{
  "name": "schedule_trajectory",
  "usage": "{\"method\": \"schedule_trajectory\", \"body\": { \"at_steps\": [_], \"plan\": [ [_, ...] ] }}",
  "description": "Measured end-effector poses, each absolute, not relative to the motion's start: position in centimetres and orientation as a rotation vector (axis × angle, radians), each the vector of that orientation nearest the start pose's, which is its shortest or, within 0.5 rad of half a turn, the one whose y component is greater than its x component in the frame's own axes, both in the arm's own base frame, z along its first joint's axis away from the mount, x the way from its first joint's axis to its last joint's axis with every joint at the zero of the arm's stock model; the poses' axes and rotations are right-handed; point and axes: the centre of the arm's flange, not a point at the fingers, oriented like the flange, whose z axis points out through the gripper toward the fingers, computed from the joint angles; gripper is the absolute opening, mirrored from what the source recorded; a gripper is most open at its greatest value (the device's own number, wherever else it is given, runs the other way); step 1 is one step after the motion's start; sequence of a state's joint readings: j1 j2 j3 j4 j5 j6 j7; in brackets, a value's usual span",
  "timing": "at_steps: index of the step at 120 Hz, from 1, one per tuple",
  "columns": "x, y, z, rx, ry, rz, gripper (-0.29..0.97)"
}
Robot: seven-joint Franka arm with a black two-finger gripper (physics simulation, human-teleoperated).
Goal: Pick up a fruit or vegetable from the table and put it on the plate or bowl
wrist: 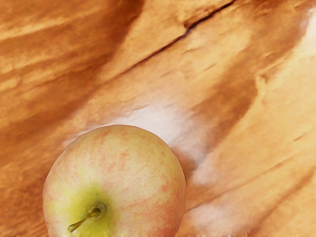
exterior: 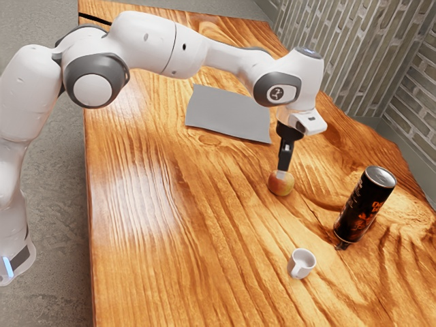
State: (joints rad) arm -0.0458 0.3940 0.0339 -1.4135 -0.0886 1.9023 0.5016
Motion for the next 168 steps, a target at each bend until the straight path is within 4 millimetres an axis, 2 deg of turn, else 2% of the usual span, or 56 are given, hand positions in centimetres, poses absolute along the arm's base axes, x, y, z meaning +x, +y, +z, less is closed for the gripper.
{"method": "schedule_trajectory", "body": {
  "at_steps": [22,126,168],
  "plan": [
    [69.5,-1.5,46.1,-3.068,0.791,-0.136,0.68],
    [70.7,-1.9,42.3,-3.089,0.823,-0.132,0.67],
    [71.0,-1.3,40.9,-3.120,0.798,-0.121,0.39]
  ]
}}
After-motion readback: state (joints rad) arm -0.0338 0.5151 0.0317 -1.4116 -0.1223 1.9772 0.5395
